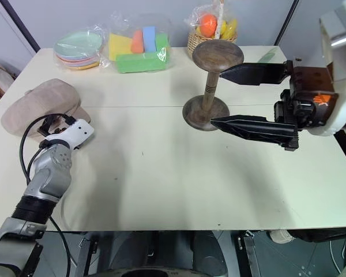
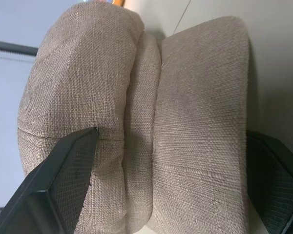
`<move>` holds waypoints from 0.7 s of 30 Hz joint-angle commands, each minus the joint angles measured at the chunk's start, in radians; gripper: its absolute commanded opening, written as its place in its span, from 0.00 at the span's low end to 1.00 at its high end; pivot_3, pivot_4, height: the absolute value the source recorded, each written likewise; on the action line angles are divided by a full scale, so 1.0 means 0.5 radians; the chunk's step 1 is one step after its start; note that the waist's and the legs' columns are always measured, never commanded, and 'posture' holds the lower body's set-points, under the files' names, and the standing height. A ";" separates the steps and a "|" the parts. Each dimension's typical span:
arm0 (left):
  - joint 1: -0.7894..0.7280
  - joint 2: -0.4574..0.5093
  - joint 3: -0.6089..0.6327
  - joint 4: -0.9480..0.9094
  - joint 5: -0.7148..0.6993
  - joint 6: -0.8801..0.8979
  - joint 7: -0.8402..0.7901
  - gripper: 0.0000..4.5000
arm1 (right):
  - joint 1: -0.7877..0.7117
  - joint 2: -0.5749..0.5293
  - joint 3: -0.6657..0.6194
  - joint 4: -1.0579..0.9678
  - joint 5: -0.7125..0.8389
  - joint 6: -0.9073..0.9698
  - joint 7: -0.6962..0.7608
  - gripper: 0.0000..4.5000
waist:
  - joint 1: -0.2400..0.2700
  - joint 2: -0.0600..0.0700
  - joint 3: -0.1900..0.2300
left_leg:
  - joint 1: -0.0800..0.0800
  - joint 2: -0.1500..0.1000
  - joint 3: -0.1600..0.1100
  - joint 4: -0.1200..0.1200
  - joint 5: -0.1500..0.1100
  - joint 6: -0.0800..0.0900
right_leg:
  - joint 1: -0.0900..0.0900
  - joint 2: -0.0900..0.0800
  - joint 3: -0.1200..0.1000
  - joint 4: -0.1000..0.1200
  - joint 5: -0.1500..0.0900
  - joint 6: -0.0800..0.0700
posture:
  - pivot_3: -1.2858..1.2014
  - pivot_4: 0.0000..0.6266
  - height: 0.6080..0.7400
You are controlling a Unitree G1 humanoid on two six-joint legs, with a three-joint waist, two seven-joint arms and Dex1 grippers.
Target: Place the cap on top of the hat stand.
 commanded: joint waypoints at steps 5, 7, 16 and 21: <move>0.015 0.040 0.094 0.149 -0.067 -0.073 0.047 0.48 | -0.014 -0.025 -0.002 0.003 -0.019 -0.080 -0.007 1.00 | -0.002 0.001 0.000 | 0.000 0.000 0.000 0.000 0.000 0.000 | -0.001 0.000 0.001 0.001 0.000 0.000 | 0.52 0.24 1.00; 0.019 0.051 0.100 0.144 -0.075 -0.089 0.049 0.25 | -0.020 -0.028 0.005 0.011 -0.022 -0.088 -0.007 1.00 | 0.004 0.001 0.000 | -0.001 0.000 0.000 0.000 0.000 0.000 | -0.002 0.000 0.000 0.001 0.000 0.000 | 0.52 0.24 1.00; -0.152 0.216 0.084 0.048 -0.095 -0.560 0.018 0.01 | 0.059 -0.089 -0.031 0.063 -0.147 -0.092 -0.059 1.00 | 0.017 0.000 0.000 | -0.002 0.000 0.000 0.000 0.000 0.000 | -0.002 -0.004 0.000 0.001 0.000 0.000 | 0.52 0.24 1.00; -0.504 0.265 0.067 -0.029 -0.151 -0.994 -0.017 0.01 | 0.234 -0.157 -0.178 0.142 -0.329 -0.129 0.016 1.00 | 0.072 -0.005 0.001 | -0.007 -0.005 -0.001 0.003 0.000 0.000 | -0.003 -0.009 -0.002 -0.002 0.001 0.001 | 0.52 0.24 1.00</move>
